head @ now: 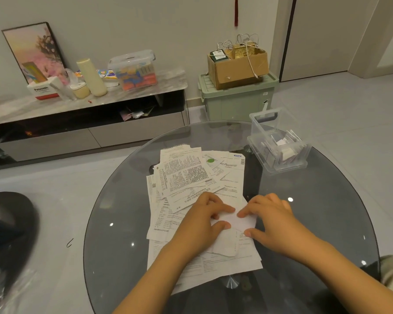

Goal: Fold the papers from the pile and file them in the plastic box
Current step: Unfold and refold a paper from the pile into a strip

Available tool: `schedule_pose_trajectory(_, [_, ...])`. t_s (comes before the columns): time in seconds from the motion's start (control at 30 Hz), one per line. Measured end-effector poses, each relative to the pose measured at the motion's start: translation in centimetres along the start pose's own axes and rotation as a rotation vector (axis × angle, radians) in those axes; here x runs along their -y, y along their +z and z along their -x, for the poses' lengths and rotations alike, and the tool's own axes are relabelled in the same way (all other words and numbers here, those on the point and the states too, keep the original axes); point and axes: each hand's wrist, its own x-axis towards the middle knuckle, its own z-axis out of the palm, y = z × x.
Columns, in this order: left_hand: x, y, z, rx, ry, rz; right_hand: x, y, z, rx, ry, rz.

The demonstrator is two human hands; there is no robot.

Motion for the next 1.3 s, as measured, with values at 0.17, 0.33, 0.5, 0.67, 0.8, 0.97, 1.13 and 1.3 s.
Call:
schedule_pose_trajectory(0.17, [0.2, 0.3, -0.2, 0.040, 0.053, -0.128, 0.0, -0.2, 0.0, -0.015, -0.017, 0.062])
schedule_pose_trajectory(0.33, [-0.1, 0.4, 0.1, 0.026, 0.060, -0.163, 0.6, -0.2, 0.6, -0.093, -0.079, 0.167])
schedule_pose_trajectory(0.5, [-0.5, 0.3, 0.2, 0.006, 0.040, -0.104, 0.8, -0.4, 0.8, -0.156, -0.058, 0.212])
schedule_pose_trajectory(0.67, [-1.7, 0.0, -0.3, -0.101, 0.023, 0.012, 0.5, -1.0, 0.2, -0.241, -0.045, 0.113])
schedule_pose_trajectory(0.8, [-2.8, -0.7, -1.3, -0.174, -0.003, 0.090, 0.6, -2.4, -0.2, -0.300, -0.035, 0.068])
schedule_pose_trajectory(0.97, [-5.2, -2.1, -3.9, -0.156, 0.044, 0.006, 0.1, -5.4, -0.3, -0.264, 0.012, 0.089])
schedule_pose_trajectory(1.13, [-7.8, -3.5, -7.6, -0.147, 0.109, 0.013, -0.6, -8.4, -0.8, -0.340, 0.127, 0.017])
schedule_pose_trajectory(1.3, [-10.6, -4.1, -12.1, -0.094, 0.186, -0.039, -2.4, -11.0, -2.0, -0.426, 0.243, -0.038])
